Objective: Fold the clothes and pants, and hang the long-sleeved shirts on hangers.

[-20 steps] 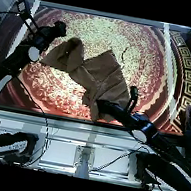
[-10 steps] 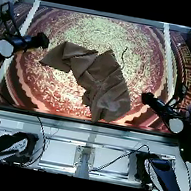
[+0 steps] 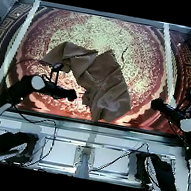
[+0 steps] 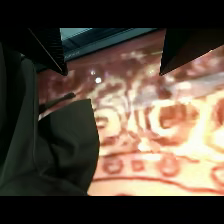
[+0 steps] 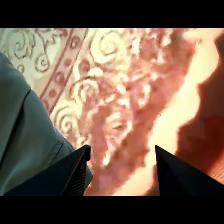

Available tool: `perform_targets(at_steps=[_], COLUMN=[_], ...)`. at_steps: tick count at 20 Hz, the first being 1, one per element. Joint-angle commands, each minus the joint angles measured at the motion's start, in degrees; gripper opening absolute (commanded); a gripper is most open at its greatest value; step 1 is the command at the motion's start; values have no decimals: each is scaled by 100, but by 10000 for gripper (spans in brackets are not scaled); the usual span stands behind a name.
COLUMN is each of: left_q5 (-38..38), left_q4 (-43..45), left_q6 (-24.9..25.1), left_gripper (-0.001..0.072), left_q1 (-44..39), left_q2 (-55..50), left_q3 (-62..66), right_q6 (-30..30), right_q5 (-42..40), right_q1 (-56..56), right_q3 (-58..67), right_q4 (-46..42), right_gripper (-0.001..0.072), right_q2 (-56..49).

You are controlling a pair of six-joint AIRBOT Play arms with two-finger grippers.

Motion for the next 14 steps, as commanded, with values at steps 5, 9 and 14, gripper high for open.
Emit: perform_targets(at_steps=[5, 9, 14], left_q5=[1720, 1856, 2177], left_q4=[-1021, -1401, -1711], left_q6=[42, 107, 203], left_gripper=[572, 491, 482], left_q1=[-848, -850, -852], left_q2=[-664, -1128, -1187], left_q3=[-584, -584, -584], right_q6=[-72, -72, -70], right_q5=[28, 31, -120], right_q1=[-46, -46, -46], right_q3=[2, 2, 2], right_q4=[24, 17, 9], right_gripper=[443, 439, 382], right_q2=[-2, -2, -2])
